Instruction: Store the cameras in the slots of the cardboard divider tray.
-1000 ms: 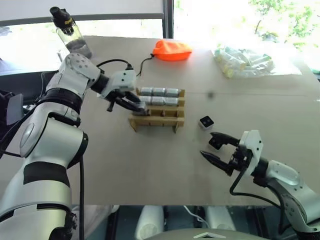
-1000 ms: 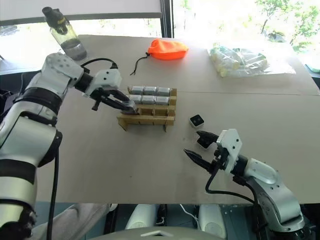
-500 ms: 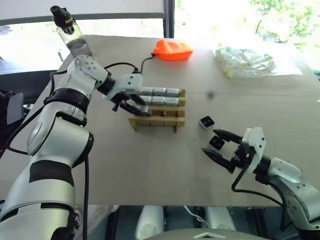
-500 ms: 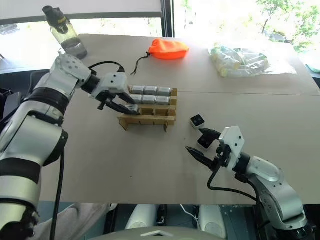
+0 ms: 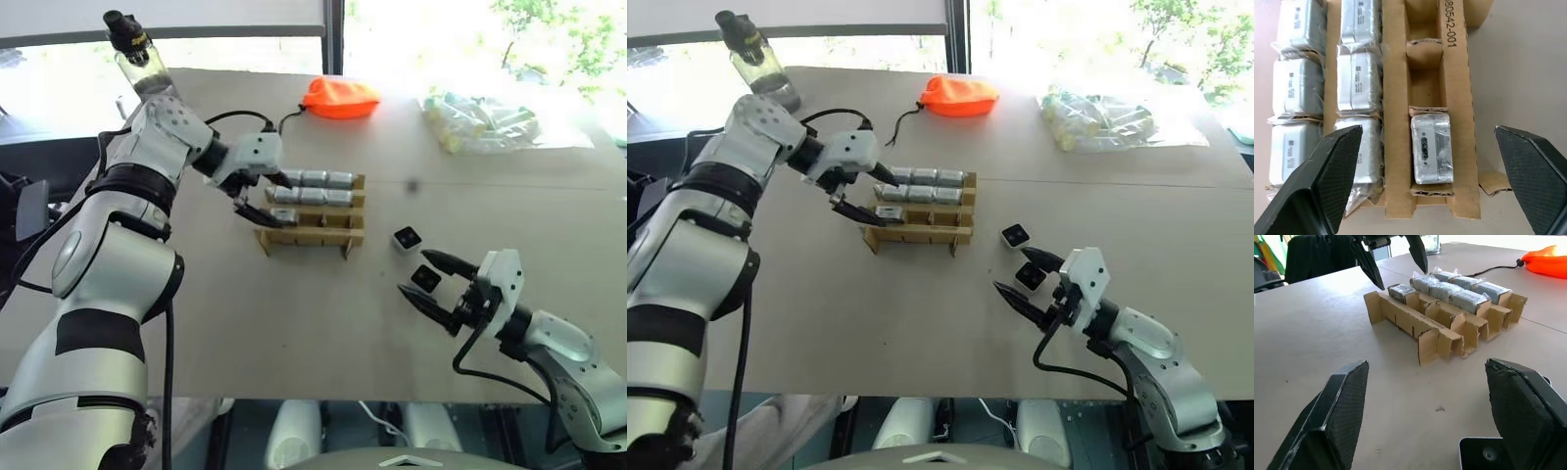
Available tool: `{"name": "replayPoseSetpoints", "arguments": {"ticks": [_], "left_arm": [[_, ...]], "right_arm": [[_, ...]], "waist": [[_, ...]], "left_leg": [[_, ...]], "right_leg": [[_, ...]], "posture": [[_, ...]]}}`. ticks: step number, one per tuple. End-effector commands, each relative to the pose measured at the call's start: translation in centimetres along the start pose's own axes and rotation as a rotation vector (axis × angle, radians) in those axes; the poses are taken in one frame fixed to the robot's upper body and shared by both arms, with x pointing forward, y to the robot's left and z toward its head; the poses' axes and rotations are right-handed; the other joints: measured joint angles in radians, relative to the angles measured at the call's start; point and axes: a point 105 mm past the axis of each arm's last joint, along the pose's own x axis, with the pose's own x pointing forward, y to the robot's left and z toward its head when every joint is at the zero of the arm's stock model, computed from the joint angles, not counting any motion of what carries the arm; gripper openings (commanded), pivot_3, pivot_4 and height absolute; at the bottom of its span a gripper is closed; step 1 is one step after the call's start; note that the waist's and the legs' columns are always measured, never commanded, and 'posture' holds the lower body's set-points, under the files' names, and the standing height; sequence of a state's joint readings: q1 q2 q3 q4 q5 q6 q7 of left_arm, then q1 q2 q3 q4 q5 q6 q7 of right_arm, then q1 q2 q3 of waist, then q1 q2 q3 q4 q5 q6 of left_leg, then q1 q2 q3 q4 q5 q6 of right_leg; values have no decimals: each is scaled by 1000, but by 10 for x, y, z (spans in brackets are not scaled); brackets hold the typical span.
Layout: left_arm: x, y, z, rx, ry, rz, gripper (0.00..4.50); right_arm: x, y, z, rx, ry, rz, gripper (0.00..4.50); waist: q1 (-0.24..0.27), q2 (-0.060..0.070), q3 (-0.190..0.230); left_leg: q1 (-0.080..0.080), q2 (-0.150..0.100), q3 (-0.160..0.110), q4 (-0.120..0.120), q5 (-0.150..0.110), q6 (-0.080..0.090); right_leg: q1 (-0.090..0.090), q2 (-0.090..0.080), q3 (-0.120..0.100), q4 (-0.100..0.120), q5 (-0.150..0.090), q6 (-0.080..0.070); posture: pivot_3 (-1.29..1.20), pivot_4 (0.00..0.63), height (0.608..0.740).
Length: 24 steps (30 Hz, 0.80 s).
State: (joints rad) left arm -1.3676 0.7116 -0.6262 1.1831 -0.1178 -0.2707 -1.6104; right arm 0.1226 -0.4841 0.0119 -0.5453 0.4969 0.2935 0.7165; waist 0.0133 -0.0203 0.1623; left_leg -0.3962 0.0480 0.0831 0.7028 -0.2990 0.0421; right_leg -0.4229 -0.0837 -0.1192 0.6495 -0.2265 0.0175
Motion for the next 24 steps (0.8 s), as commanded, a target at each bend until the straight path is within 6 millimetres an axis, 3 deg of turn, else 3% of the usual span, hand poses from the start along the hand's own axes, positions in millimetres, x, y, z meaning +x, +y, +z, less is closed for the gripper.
{"name": "replayPoseSetpoints", "arguments": {"ticks": [1,8,12,17,24], "left_arm": [[-28,9,29,46,-121,81,4464],[-64,0,38,43,-233,150,4464],[-77,-17,39,2,-397,166,4464],[-77,-41,22,-97,-519,230,4464],[-70,-91,3,-284,-583,377,4464]], "right_arm": [[-5,-3,9,-35,-25,-3,3772],[-12,-15,8,-60,9,-12,3772],[-21,-26,2,-86,72,-20,3772],[-29,-32,-10,-98,158,-27,3772],[-33,-47,-28,-129,285,-30,3772]], "waist": [[-1,0,0],[0,0,0],[-1,0,0],[-1,1,0],[-5,1,0]], "left_leg": [[0,0,0,0,0,0],[1,0,-1,0,0,0],[1,0,-1,1,0,0],[2,0,-1,1,0,0],[3,4,0,1,0,0]], "right_leg": [[0,0,0,0,0,0],[0,0,0,1,0,0],[0,-1,1,3,0,0],[0,-1,0,4,0,0],[0,-3,2,5,0,0]], "posture": [[0,150,726],[0,150,726],[0,150,726],[0,150,726],[0,150,726]]}}
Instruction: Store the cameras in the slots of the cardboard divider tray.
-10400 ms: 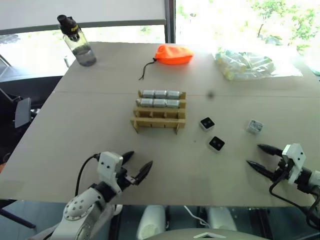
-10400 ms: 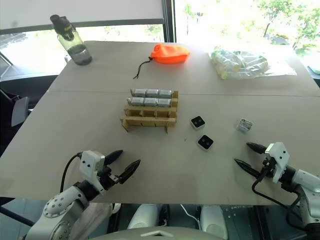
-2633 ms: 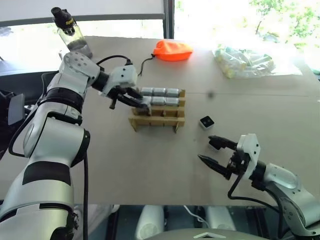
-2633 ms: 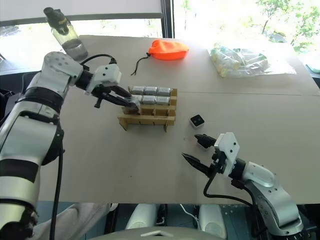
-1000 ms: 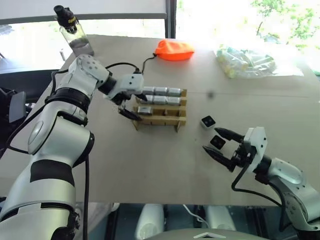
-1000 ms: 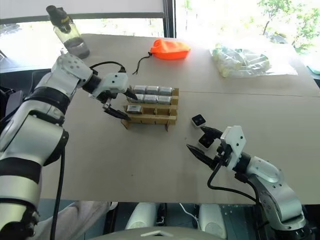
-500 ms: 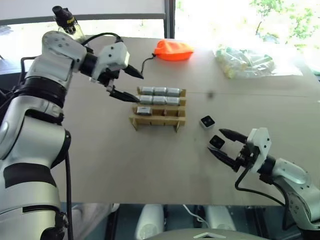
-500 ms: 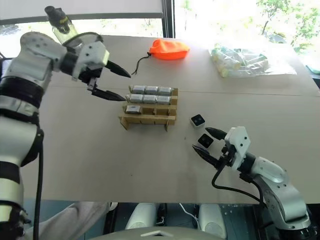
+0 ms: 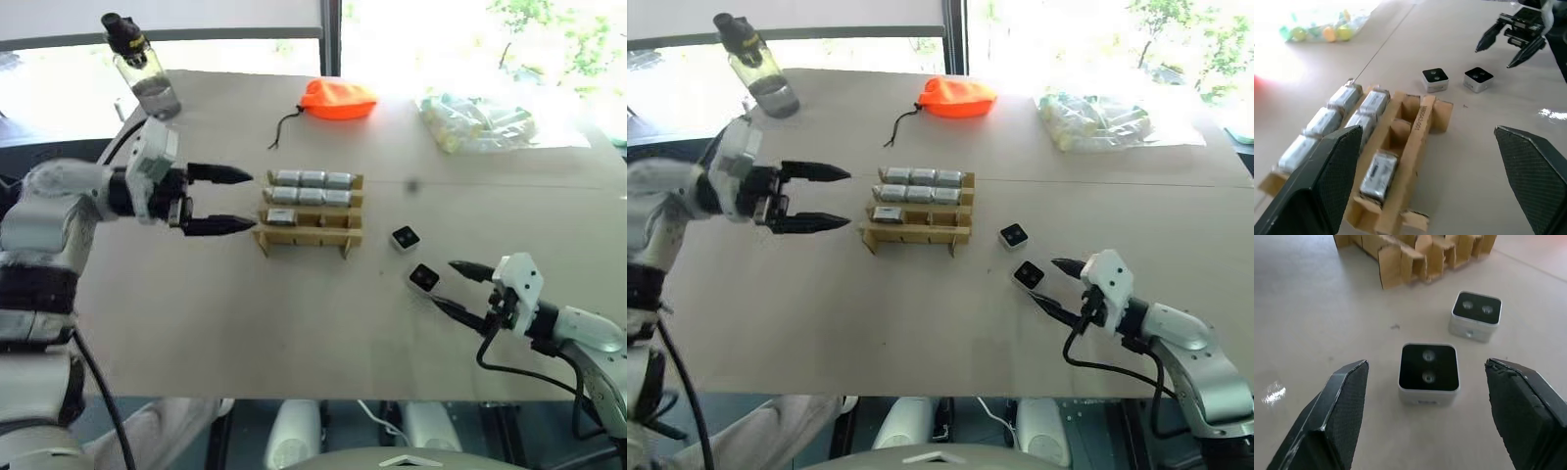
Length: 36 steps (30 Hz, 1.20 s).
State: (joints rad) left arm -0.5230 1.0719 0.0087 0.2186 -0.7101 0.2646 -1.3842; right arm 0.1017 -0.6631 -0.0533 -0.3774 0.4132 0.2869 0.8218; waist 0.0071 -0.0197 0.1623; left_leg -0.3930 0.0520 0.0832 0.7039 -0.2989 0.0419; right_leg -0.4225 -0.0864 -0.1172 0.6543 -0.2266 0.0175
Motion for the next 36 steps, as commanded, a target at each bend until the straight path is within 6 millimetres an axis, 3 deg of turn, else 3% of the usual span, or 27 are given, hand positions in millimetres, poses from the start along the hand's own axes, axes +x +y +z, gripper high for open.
{"name": "replayPoseSetpoints", "arguments": {"ticks": [1,5,10,20,27,36], "left_arm": [[-10,-19,12,13,-45,99,4464],[-4,-47,-8,-84,-47,157,4464],[13,-73,-10,-151,-99,149,4464],[15,-76,-6,-143,-52,119,4464],[17,-94,-9,-147,41,-65,4464],[17,-97,-12,-52,129,-130,4464]], "right_arm": [[0,-11,-1,-36,29,-15,3772],[9,-9,-16,-12,86,7,3772],[21,-14,-17,-15,82,-15,3772],[31,-2,-11,-8,40,8,3772],[35,3,-5,-5,8,-9,3772],[36,2,-6,0,1,-11,3772]], "waist": [[2,0,0],[11,1,0],[10,1,0],[7,2,-1],[6,3,0],[6,5,1]], "left_leg": [[0,0,0,0,0,0],[3,1,0,0,0,0],[10,1,1,0,0,0],[12,1,4,-2,0,-1],[11,2,4,-2,0,-1],[11,2,4,-3,0,-1]], "right_leg": [[0,0,0,0,0,0],[2,0,1,2,0,0],[8,0,1,1,-1,0],[9,1,3,1,-1,0],[8,1,3,1,-1,0],[7,2,3,-1,-1,0]], "posture": [[0,150,726],[0,150,726],[0,150,726],[0,150,726],[0,150,726],[0,150,726]]}}
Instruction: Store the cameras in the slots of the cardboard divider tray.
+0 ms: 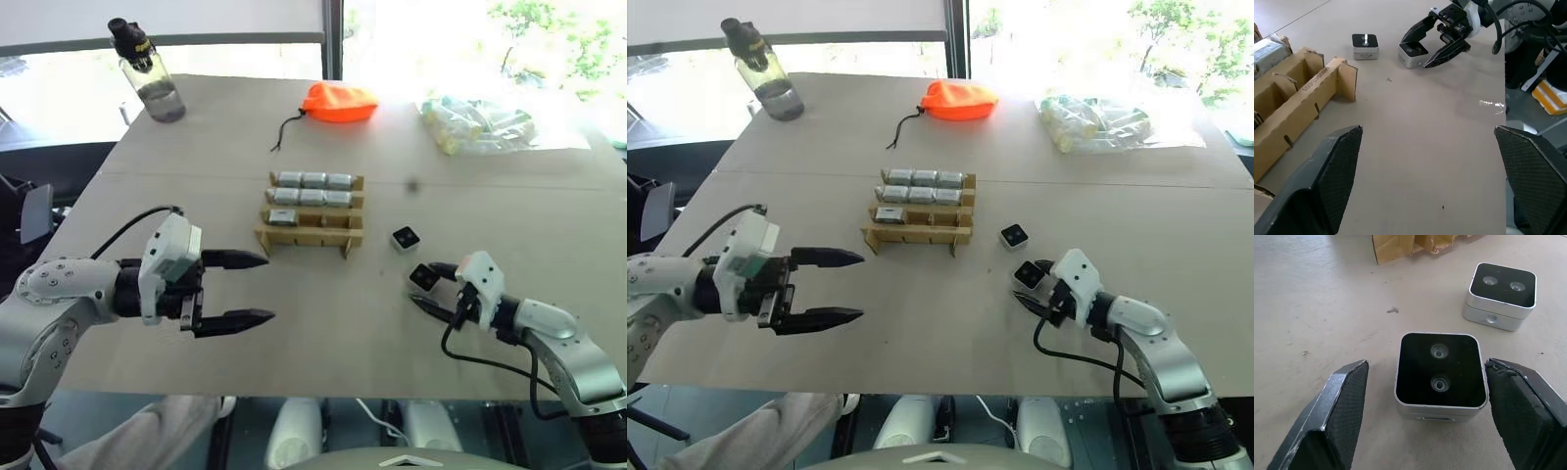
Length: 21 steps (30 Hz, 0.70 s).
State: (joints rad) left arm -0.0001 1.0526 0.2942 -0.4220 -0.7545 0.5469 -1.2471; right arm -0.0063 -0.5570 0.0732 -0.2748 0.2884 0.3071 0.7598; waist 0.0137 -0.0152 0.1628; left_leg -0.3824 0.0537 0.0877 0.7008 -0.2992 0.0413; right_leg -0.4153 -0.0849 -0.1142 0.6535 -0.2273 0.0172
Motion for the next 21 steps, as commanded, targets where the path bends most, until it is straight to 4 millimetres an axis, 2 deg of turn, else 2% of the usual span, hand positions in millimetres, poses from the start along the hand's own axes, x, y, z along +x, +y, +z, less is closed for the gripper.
{"name": "replayPoseSetpoints", "arguments": {"ticks": [1,4,5,6,9,11,15,18,21], "left_arm": [[2,-4,7,63,16,-33,4496],[3,-4,9,71,2,-39,4500],[4,-4,9,73,-1,-42,4500],[5,-4,10,80,-7,-45,4500],[11,-3,15,104,-38,-61,4500],[16,2,19,118,-52,-71,4500],[35,19,12,128,-31,-56,4500],[57,38,16,104,-68,-24,4500],[75,56,20,87,-66,-24,4500]], "right_arm": [[0,1,10,-17,-39,0,3522],[-1,0,13,-17,-55,-1,2538],[-2,0,14,-20,-60,1,1999],[-2,-1,16,-31,-65,1,1869],[-2,0,18,-68,-59,15,1875],[-1,0,21,-165,-43,31,1875],[4,8,38,-468,-49,118,1875],[13,15,62,-762,-88,183,1875],[26,12,77,-1089,-109,181,1875]], "waist": [[0,0,0],[0,0,0],[0,0,0],[0,0,0],[1,1,0],[1,1,1],[0,2,1],[0,2,2],[0,0,1]], "left_leg": [[0,0,0,0,0,0],[0,0,0,0,0,0],[0,0,0,0,0,0],[-1,0,0,0,0,0],[-1,0,0,0,0,0],[-1,0,0,0,0,0],[-1,-1,0,0,0,0],[0,0,1,0,0,0],[-1,-2,1,0,0,0]], "right_leg": [[0,0,0,0,0,0],[0,0,0,0,0,0],[0,0,0,-1,0,0],[0,0,0,-1,0,0],[0,0,0,-1,0,0],[0,0,-1,-1,0,0],[0,1,0,-1,-1,3],[0,2,1,-1,-1,3],[-1,3,1,-1,-1,3]], "posture": [[0,150,726],[0,150,726],[0,150,726],[0,150,726],[0,150,726],[0,150,726],[0,150,726],[0,150,726],[0,150,726]]}}
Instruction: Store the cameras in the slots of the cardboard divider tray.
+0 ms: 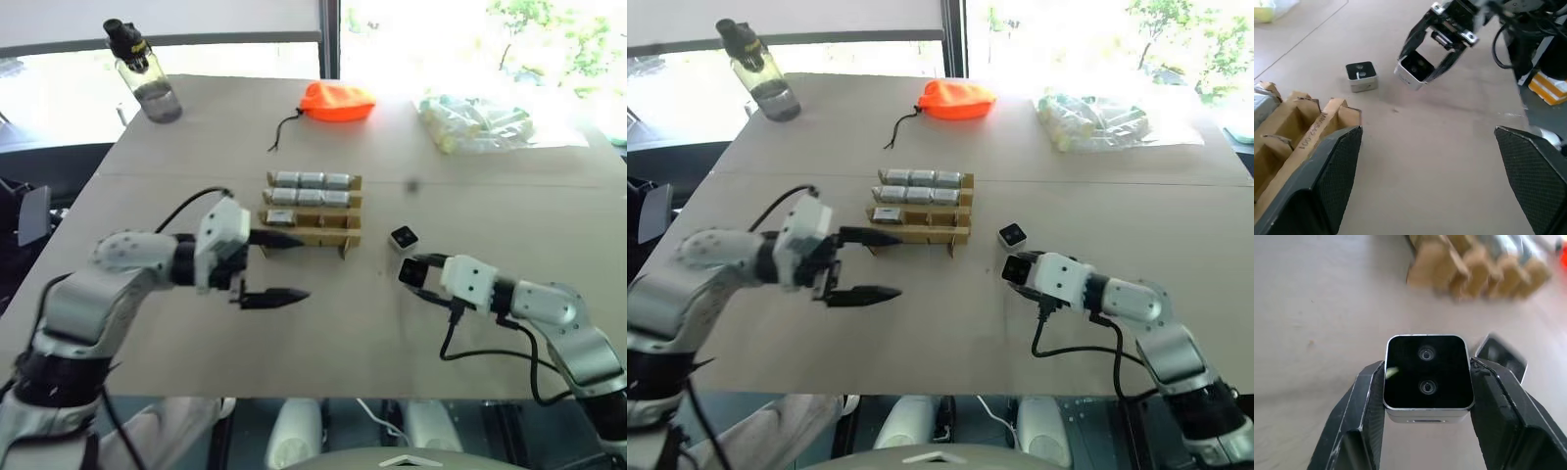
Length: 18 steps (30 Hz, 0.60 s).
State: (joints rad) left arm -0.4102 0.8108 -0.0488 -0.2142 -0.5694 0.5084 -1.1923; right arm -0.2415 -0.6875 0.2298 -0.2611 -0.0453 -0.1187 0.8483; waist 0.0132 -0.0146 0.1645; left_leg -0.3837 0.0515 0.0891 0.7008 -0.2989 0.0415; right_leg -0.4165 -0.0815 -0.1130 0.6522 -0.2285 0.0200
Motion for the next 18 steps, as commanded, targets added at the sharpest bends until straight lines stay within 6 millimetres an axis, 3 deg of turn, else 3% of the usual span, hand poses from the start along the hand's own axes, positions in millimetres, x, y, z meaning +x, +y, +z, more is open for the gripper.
{"name": "replayPoseSetpoints", "arguments": {"ticks": [1,5,10,18], "left_arm": [[13,19,2,-3,34,8,4500],[27,25,10,-24,41,-45,4500],[35,26,22,-17,78,-129,4500],[41,33,14,27,201,-173,4500]], "right_arm": [[12,-16,16,-435,-27,-13,1875],[23,-20,15,-654,-64,-21,1875],[38,-18,27,-753,-139,-38,1875],[62,-22,43,-853,-216,-45,1875]], "waist": [[0,-1,0],[0,-1,0],[-1,-1,0],[-2,-1,0]], "left_leg": [[1,0,1,0,0,0],[-2,0,2,0,0,0],[-9,0,7,0,0,-1],[-9,1,7,1,1,-2]], "right_leg": [[0,0,1,0,0,-1],[-3,0,1,-1,2,-3],[-8,-1,-1,-3,2,-3],[-8,0,-1,-2,2,-2]], "posture": [[0,150,726],[0,150,726],[0,150,726],[0,150,726]]}}
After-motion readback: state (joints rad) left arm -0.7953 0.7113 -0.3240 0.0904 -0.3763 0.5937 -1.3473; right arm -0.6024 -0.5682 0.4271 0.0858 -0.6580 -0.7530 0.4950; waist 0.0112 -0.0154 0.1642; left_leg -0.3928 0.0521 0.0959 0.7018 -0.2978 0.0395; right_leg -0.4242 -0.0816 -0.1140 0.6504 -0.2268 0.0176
